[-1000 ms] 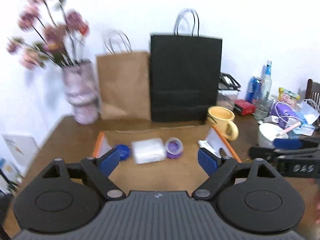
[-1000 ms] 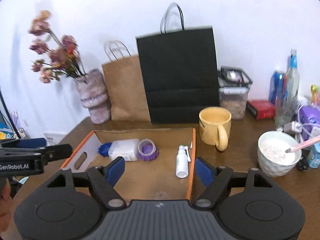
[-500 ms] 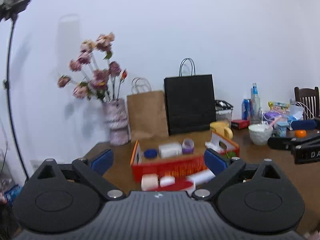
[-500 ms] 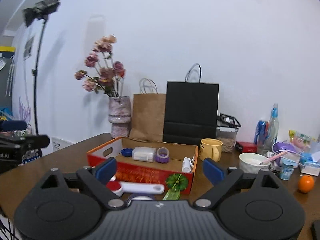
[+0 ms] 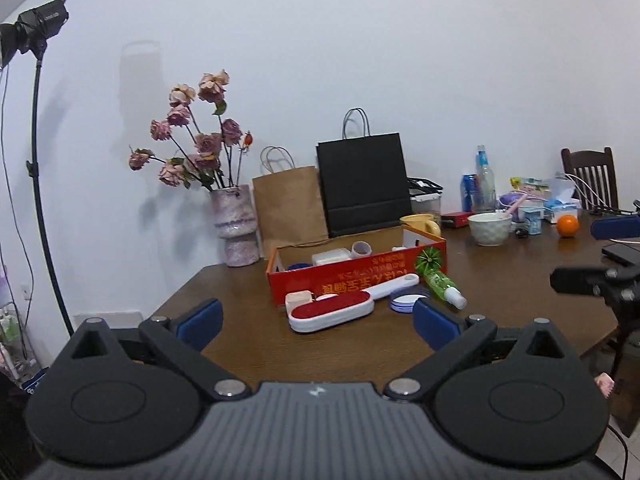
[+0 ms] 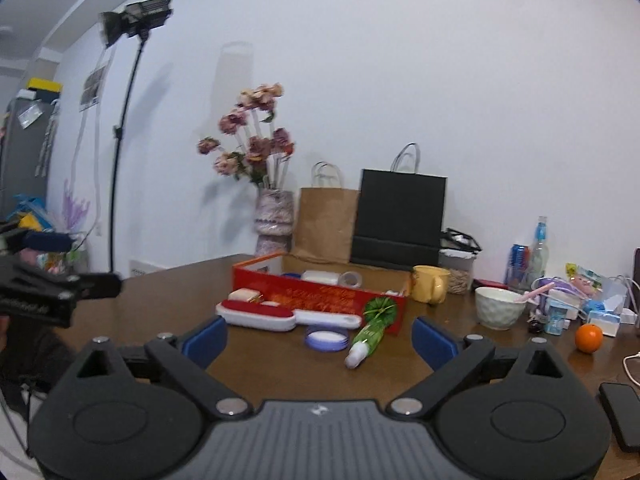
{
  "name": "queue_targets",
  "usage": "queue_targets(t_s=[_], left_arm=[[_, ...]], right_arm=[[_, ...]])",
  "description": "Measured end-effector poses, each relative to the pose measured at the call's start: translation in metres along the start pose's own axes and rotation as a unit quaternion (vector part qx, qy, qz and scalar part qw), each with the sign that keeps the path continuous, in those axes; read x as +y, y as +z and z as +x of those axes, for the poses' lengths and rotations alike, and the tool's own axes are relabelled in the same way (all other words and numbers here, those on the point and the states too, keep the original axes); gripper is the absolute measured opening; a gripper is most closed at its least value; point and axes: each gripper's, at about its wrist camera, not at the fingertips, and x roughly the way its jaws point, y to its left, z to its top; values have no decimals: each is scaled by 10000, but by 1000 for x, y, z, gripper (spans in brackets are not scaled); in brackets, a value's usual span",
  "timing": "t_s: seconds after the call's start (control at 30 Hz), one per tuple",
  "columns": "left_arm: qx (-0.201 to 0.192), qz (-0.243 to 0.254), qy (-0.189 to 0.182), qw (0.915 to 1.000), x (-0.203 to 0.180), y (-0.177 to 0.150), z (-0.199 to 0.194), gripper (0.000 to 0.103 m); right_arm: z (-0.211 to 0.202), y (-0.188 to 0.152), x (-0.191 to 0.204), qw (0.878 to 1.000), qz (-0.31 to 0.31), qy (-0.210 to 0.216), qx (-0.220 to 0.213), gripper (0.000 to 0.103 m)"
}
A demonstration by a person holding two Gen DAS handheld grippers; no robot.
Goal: Organize rigid objects
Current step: 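Move both tools back toward the remaining items on the table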
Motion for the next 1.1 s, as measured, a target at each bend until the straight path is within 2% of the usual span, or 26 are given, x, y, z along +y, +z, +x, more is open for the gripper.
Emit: queue_targets(t_s=[0.43, 0.6, 0.73, 0.83, 1.03, 1.1], left_arm=[[190, -176, 123, 9996, 8, -6, 12, 103], [442, -210, 135, 9987, 9, -17, 31, 103], [663, -260, 133, 9974, 14, -21, 55, 103], [686, -261, 84, 9973, 18, -18, 75, 103], [780, -520, -61, 9956, 31, -2, 139, 101], [848, -596, -160, 9945, 35, 4, 165, 100]], right_arm=[[12, -7, 2, 9998, 56, 85, 161, 99], [32, -12, -6, 9990, 320, 69, 315, 98], [59, -16, -15, 9965, 663, 109, 504, 97], [81, -14, -21, 9945, 819, 180, 633, 95], [138, 5, -28, 9914, 925, 408, 829, 82], [161, 13, -29, 9900, 955, 528, 895, 80]])
